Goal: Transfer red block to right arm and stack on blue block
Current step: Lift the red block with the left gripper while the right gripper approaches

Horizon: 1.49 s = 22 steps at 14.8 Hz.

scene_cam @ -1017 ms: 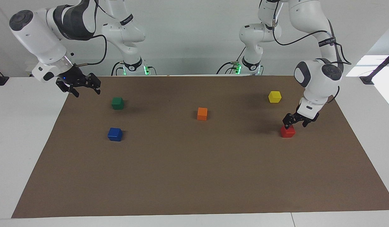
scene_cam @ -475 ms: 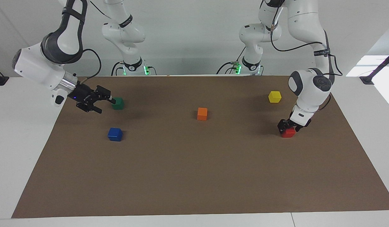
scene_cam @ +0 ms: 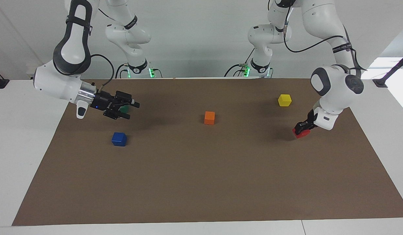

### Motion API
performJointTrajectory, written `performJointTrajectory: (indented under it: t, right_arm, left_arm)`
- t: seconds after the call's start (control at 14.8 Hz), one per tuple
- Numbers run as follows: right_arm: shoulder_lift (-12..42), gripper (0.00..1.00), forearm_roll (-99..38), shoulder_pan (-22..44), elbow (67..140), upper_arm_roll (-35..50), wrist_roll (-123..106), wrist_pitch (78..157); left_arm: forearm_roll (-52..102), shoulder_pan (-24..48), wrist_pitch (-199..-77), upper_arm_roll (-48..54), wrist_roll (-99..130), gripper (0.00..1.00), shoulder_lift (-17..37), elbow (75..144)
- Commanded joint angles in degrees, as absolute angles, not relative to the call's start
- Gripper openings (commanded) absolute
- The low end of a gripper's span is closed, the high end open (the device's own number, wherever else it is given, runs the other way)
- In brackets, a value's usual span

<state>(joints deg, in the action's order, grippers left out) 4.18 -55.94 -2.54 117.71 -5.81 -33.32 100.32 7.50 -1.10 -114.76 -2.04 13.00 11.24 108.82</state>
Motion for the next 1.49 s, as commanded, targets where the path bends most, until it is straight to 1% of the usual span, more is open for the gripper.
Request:
performJointTrajectory:
  t: [0.0, 0.14, 0.27, 0.41, 0.47, 0.61, 0.68, 0.81, 0.88, 1.02, 1.15, 1.22, 1.42]
  right_arm:
    - [3.8, 1.0, -64.0, -2.3, 119.7, -5.3, -36.1, 98.4]
    - [3.3, 1.0, -69.7, 0.7, 121.1, -4.9, -36.1, 97.4]
    - [2.2, 1.0, -76.7, 2.9, 123.7, -4.8, -36.2, 96.9]
    - [4.5, 1.0, -83.9, 4.5, 124.7, -4.9, -41.0, 93.4]
    - [5.5, 1.0, -85.6, 4.9, 124.7, -4.8, -42.5, 91.7]
    - [8.6, 1.0, -92.6, 6.1, 124.7, -4.8, -44.9, 84.3]
    - [9.2, 1.0, -94.1, 7.0, 124.7, -4.8, -47.1, 83.0]
    - [10.5, 1.0, -99.9, 9.5, 125.2, -4.8, -48.7, 78.2]
    - [11.2, 1.0, -101.9, 10.6, 125.9, -4.8, -50.7, 77.4]
    - [13.4, 1.0, -107.1, 12.9, 126.0, -4.8, -51.9, 72.8]
    - [14.4, 1.0, -108.4, 13.7, 126.0, -4.7, -53.5, 71.5]
    - [15.2, 1.0, -109.9, 14.6, 126.0, -4.7, -54.0, 69.3]
    - [21.0, 1.0, -111.5, 15.4, 125.5, -4.5, -59.2, 62.6]
  left_arm:
    - [13.3, 0.4, -102.8, -1.0, 32.3, 0.0, 6.4, 104.1]
    - [19.8, 2.3, -98.0, 0.2, 48.8, 0.0, 0.4, 103.8]
    - [26.3, 5.7, -93.7, 1.2, 63.6, 0.0, -5.0, 104.5]
    - [30.8, 11.6, -93.9, 1.8, 79.0, 0.0, -6.6, 104.5]
    - [34.2, 13.0, -94.7, 1.8, 84.5, 0.0, -6.9, 104.6]
    - [42.8, 13.7, -98.0, 1.8, 90.4, 0.0, -7.6, 106.1]
    - [46.1, 13.8, -99.2, 1.8, 91.4, 0.0, -8.5, 107.0]
    - [47.8, 15.3, -101.8, 2.3, 91.9, 0.0, -9.1, 107.7]
    - [48.3, 16.6, -104.9, 2.4, 92.2, 0.0, -9.7, 109.3]
    - [49.3, 21.9, -114.1, 2.4, 96.2, 0.0, -11.2, 113.7]
    - [49.3, 25.8, -122.0, 2.5, 97.6, 0.0, -12.3, 117.0]
    - [49.3, 27.0, -123.0, 2.4, 97.6, 0.0, -12.4, 117.6]
    - [49.3, 28.4, -123.6, 2.4, 97.3, 0.0, -12.9, 118.6]
